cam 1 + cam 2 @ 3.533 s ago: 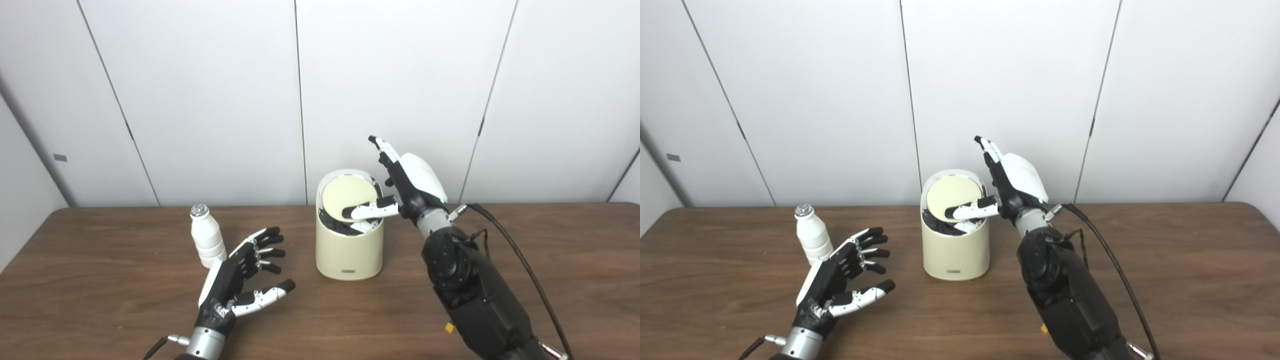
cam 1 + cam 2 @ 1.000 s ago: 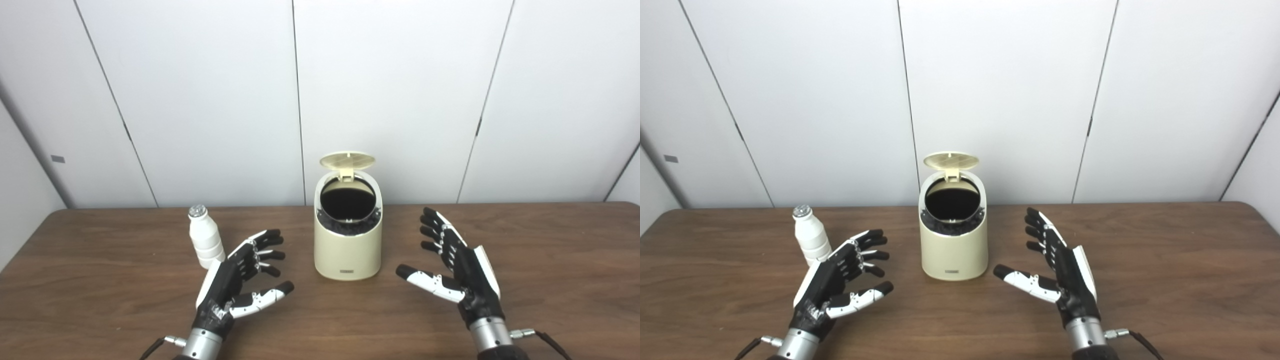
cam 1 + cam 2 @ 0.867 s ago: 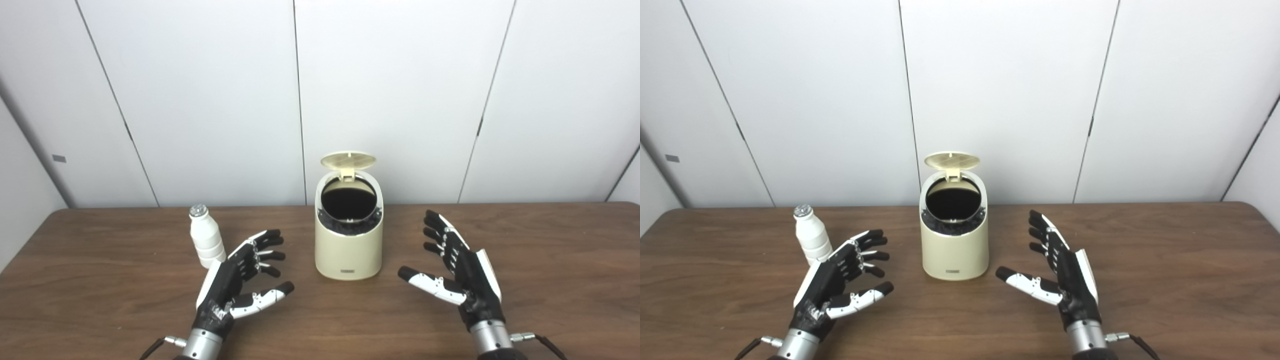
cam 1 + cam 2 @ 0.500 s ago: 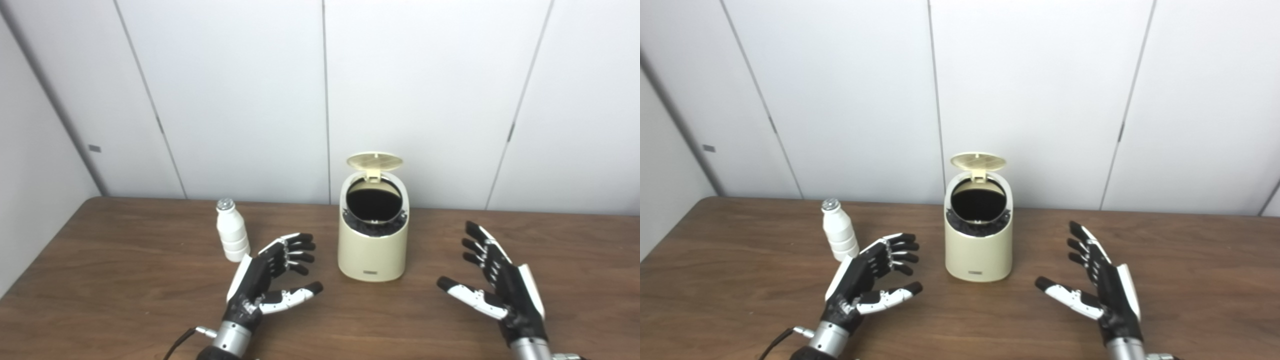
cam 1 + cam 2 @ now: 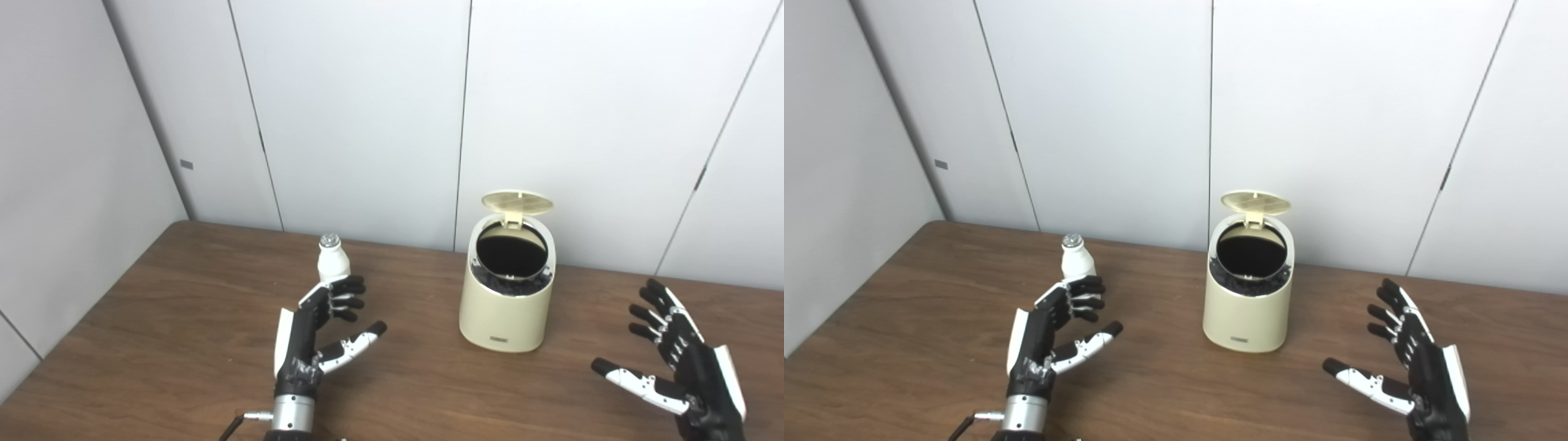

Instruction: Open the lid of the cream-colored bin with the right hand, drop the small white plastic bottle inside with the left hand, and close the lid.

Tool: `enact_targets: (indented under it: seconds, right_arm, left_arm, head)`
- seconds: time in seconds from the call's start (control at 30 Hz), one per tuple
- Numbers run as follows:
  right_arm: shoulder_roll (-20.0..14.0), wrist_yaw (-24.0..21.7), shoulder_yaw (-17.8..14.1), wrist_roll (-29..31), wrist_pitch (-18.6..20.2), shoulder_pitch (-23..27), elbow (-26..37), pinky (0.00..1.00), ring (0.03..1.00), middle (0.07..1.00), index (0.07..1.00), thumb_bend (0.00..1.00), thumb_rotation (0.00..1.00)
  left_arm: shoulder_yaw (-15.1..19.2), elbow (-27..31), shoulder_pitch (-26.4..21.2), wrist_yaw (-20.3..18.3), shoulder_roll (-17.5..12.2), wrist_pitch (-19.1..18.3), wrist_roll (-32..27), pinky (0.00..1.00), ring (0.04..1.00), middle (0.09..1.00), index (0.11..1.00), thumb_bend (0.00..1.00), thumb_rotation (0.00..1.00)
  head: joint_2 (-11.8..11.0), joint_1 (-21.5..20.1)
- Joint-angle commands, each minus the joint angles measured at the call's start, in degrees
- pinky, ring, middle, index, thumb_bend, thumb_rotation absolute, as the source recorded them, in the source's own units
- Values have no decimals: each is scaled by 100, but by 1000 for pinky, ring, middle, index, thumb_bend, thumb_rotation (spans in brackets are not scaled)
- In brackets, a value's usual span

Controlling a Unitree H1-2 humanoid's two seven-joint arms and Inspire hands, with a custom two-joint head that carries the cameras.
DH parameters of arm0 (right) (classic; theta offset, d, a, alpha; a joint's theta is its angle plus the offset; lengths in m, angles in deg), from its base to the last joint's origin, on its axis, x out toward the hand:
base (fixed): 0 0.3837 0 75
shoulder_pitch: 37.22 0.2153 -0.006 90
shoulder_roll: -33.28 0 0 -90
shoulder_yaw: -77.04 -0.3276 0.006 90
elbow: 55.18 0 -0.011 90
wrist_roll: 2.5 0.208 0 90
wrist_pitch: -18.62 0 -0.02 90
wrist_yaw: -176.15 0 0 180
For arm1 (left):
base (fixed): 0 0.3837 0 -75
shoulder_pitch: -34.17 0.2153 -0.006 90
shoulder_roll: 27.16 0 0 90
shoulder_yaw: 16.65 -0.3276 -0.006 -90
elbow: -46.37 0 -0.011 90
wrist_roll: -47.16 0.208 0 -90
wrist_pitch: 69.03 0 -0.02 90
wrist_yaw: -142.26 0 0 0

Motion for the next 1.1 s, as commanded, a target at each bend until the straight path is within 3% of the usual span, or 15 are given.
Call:
enact_targets:
  seconds: [0.0, 0.2, 0.53, 0.83, 1.0, 1.07]
  right_arm:
    - [36, 68, -28, -41, 48, 170, 277, 769, 831, 899, 903, 633, 60]
    - [61, 72, 2, -101, 189, 205, 336, 758, 829, 893, 898, 628, 50]
    - [91, 53, 3, -55, 291, 225, 458, 783, 838, 902, 905, 622, 0]
    - [80, 12, 13, -76, 430, 175, 615, 759, 830, 901, 903, 633, 3]
    - [66, -23, 31, -87, 513, 156, 734, 727, 820, 899, 900, 632, 13]
    - [66, -28, 36, -109, 526, 153, 762, 720, 815, 897, 899, 634, 16]
  left_arm:
    - [89, 195, -182, 294, -14, 234, 198, 516, 585, 639, 675, 656, 19]
    - [212, 245, -220, 607, -100, 42, 453, 397, 477, 558, 666, 667, 13]
    - [347, 199, -404, 768, -250, -88, 412, 458, 556, 626, 686, 680, 1]
    - [233, -288, -698, 712, -518, -249, 524, 650, 796, 851, 854, 667, 22]
    - [111, -473, -837, 754, -655, -556, 757, 664, 801, 857, 872, 693, 69]
    - [82, -573, -912, 902, -693, -674, 973, 748, 816, 843, 859, 721, 77]
  head:
    - [-9, 12]
    - [-38, 23]
    - [-41, 45]
    - [-20, 14]
    - [-8, 6]
    - [8, -16]
